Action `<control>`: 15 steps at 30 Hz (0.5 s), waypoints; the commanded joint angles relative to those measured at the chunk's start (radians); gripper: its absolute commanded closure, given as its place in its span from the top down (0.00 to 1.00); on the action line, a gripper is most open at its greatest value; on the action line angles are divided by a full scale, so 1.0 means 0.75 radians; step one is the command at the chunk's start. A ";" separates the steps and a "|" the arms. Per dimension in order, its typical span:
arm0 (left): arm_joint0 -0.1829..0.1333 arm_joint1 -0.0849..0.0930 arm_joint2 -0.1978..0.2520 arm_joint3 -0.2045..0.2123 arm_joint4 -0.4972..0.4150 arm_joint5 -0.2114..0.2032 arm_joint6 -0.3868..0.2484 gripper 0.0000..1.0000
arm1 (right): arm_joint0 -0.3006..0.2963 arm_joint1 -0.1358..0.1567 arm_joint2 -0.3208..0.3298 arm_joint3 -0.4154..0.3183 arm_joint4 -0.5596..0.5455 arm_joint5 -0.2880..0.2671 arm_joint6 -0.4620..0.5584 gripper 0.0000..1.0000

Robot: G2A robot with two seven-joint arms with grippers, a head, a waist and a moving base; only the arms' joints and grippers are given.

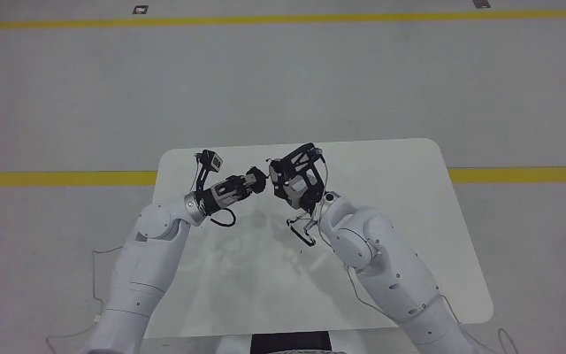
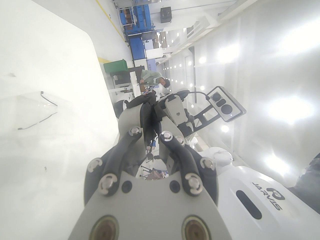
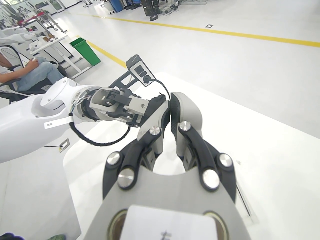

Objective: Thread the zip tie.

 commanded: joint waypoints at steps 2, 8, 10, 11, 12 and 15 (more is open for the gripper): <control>0.000 0.000 0.000 0.000 0.000 0.000 0.000 0.00 | -0.001 0.000 0.002 0.000 -0.005 0.002 0.002 0.00; 0.000 0.000 0.000 0.000 0.000 0.000 0.000 0.00 | -0.007 0.001 0.009 -0.007 -0.012 0.003 0.006 0.00; 0.000 0.000 0.000 0.000 0.000 0.000 0.000 0.00 | -0.009 0.000 0.008 -0.010 -0.012 0.000 0.008 0.00; 0.000 0.000 0.000 0.000 0.000 0.000 0.000 0.00 | -0.009 0.000 0.007 -0.011 -0.012 -0.001 0.008 0.00; 0.000 0.000 0.000 0.000 0.000 0.000 0.000 0.00 | -0.009 -0.001 0.003 -0.011 -0.011 -0.003 0.009 0.00; 0.000 0.000 0.000 0.000 0.000 0.000 0.000 0.00 | -0.007 -0.002 -0.005 -0.007 -0.009 -0.006 0.007 0.00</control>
